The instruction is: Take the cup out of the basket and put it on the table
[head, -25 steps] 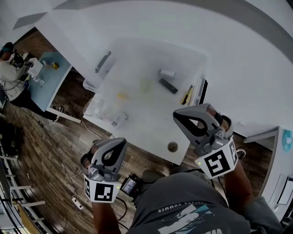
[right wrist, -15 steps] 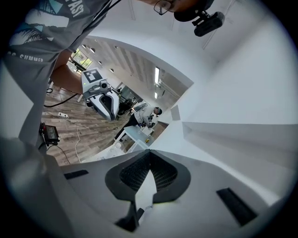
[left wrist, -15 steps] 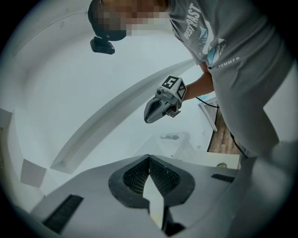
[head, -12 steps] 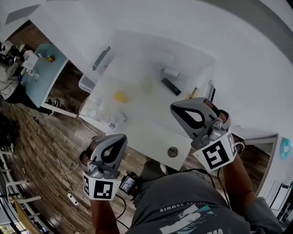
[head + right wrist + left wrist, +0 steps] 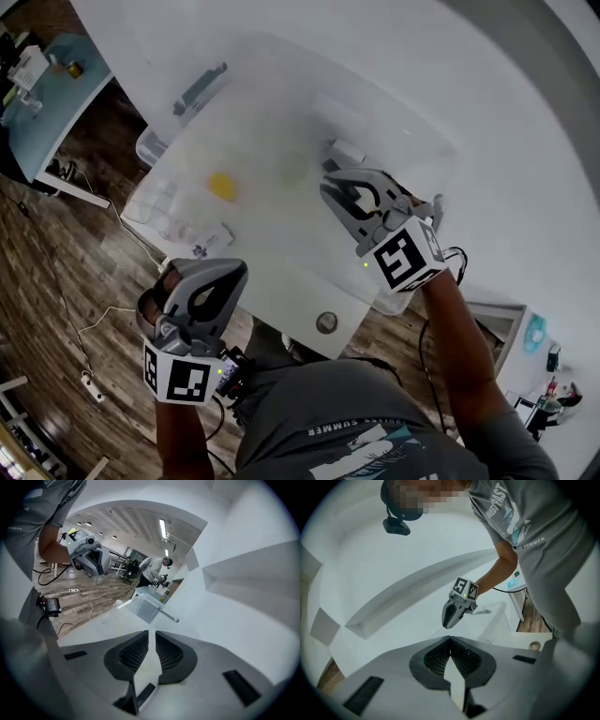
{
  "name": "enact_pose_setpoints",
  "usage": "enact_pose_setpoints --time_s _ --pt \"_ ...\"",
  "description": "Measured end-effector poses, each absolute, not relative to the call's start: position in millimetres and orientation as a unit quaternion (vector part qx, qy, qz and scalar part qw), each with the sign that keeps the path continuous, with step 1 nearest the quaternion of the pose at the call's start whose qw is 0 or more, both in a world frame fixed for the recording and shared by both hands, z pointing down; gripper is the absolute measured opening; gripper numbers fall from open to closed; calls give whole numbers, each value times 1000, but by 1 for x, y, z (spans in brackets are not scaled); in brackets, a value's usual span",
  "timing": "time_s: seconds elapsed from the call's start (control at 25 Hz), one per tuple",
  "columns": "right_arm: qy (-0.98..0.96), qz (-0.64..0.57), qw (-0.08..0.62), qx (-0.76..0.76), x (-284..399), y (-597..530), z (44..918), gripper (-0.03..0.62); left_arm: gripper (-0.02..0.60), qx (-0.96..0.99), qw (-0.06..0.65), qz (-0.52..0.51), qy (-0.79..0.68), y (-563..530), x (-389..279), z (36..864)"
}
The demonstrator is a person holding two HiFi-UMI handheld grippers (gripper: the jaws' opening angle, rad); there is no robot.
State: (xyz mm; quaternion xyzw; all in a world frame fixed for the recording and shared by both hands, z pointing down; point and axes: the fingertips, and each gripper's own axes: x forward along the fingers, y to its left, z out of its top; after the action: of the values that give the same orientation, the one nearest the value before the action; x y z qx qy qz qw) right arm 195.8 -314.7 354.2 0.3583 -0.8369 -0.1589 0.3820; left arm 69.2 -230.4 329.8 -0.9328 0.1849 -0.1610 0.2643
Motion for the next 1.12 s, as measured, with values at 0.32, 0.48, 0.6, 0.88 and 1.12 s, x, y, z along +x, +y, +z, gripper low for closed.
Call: enact_pose_setpoints --time_s 0.32,0.48,0.6,0.88,1.12 --pt "-827 -92 473 288 190 -378 460 130 9 -942 225 -161 188 -257 56 358" --pt "-816 -65 515 256 193 -394 508 133 9 -945 214 -159 190 -267 54 364" --pt "-804 -46 545 234 196 -402 540 137 9 -947 205 -155 192 -273 54 369" --pt "-770 -18 609 187 203 -411 602 140 9 -951 187 -155 193 -279 50 379" --pt "-740 -12 650 172 209 -417 634 138 9 -952 176 -156 198 -282 44 385"
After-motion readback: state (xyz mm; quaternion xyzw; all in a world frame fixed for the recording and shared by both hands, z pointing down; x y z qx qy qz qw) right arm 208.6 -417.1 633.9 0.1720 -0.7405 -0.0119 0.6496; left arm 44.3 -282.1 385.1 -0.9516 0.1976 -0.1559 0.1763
